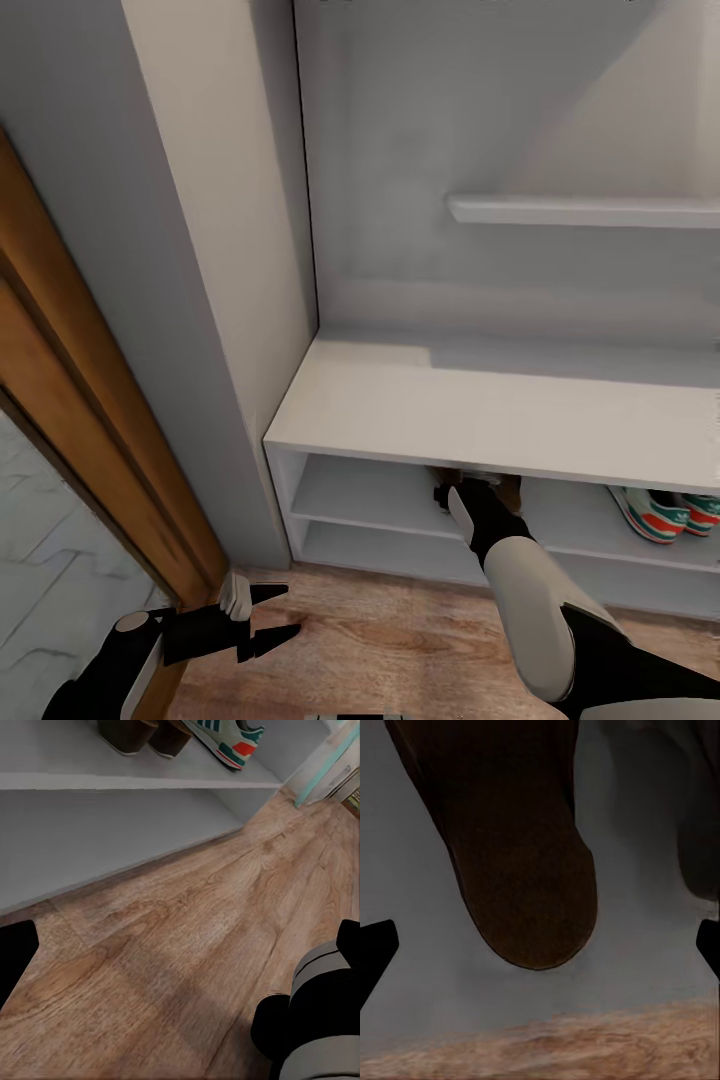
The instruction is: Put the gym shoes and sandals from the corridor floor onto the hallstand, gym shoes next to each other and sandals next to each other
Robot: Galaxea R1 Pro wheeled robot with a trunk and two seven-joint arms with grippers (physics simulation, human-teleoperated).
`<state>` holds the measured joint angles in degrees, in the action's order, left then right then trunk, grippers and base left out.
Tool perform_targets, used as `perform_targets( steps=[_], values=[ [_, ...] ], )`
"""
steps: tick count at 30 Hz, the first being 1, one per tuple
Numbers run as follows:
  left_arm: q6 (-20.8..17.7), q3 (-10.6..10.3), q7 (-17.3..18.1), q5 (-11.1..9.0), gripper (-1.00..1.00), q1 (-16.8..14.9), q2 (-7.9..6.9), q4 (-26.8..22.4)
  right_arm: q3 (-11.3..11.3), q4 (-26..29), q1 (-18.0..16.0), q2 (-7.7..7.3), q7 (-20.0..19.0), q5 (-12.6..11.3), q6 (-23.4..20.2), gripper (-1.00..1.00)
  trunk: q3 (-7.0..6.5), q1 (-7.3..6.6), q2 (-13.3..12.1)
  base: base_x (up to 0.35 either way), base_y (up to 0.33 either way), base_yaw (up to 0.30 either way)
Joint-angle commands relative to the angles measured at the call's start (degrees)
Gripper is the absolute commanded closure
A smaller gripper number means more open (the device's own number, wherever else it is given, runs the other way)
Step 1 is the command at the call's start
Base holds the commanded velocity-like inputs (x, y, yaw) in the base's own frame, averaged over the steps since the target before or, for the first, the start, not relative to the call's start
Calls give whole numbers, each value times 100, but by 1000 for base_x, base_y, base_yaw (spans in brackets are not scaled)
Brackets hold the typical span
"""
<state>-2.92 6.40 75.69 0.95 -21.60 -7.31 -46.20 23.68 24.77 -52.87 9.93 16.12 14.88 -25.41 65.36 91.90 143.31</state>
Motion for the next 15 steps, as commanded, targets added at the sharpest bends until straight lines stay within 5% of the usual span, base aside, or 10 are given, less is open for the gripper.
perform_targets(
  steps=[1, 15],
  values=[
    [-31, 11, 25, 10, -100, -2, 2, -3, 34, 10, -3, 7, -11, 59, -34, -100, 5, -4, 2, -280, -55, 0],
    [-33, 11, 25, 10, -100, -2, 2, -9, 26, -5, -1, 7, -11, 53, -34, -100, 5, -4, 2, -310, -148, 0]
  ],
)
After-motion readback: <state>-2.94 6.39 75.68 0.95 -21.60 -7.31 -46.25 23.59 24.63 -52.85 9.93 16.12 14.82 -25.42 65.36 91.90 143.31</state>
